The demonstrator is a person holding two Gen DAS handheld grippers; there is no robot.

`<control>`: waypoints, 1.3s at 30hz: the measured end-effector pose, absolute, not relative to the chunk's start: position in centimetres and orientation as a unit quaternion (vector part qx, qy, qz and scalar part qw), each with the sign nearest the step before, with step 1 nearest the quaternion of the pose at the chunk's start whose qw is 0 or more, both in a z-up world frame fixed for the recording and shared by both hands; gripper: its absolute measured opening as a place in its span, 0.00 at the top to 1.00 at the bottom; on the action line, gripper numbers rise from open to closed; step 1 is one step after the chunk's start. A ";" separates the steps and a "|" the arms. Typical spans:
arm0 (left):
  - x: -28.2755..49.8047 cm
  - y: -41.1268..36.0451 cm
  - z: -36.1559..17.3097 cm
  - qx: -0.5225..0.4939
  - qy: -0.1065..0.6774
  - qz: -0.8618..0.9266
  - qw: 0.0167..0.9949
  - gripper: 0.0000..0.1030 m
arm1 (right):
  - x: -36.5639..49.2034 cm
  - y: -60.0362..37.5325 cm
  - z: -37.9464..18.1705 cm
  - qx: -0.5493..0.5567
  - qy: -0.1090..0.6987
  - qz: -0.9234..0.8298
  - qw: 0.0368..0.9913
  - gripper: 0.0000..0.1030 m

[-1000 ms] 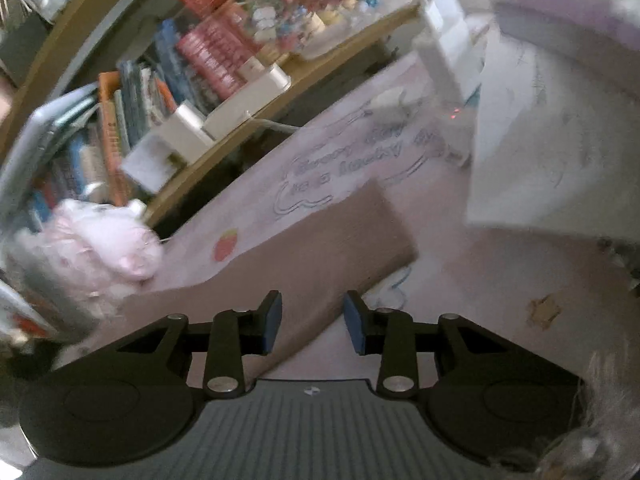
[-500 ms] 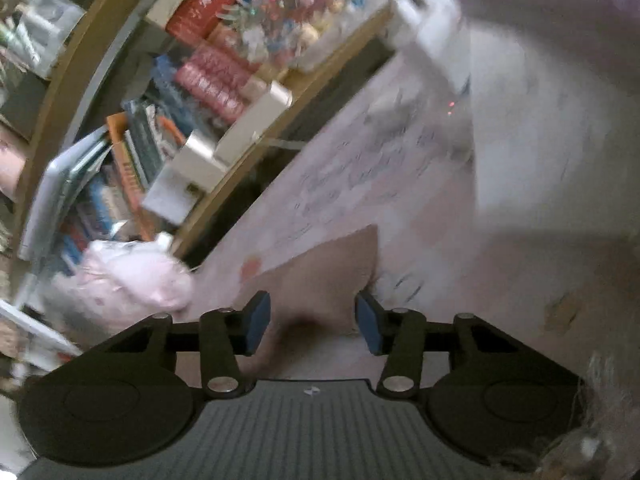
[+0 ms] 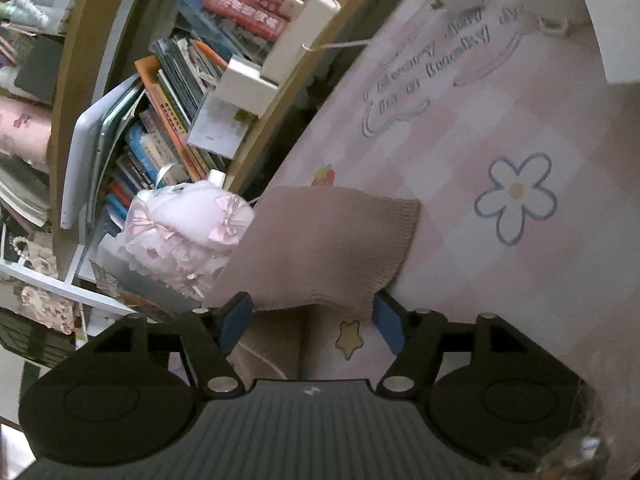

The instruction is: Fold clothes

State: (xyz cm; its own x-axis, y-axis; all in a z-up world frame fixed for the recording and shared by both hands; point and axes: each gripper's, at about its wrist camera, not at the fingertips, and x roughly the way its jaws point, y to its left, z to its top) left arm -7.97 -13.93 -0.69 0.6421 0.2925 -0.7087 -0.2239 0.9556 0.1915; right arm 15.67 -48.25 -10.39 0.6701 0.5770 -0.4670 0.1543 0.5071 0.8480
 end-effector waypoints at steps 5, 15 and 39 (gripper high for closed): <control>-7.9 -14.1 -0.7 0.042 0.397 0.141 0.906 0.07 | 15.0 -49.5 -11.0 0.528 0.375 0.119 0.753 0.42; -7.9 -14.7 -0.6 0.050 0.392 0.131 0.909 0.07 | 13.2 -53.5 -11.5 0.602 0.319 0.038 0.731 0.73; -8.3 -12.6 -0.8 0.010 0.370 0.129 0.920 0.07 | 12.4 -46.6 2.5 0.285 0.263 0.165 0.907 0.98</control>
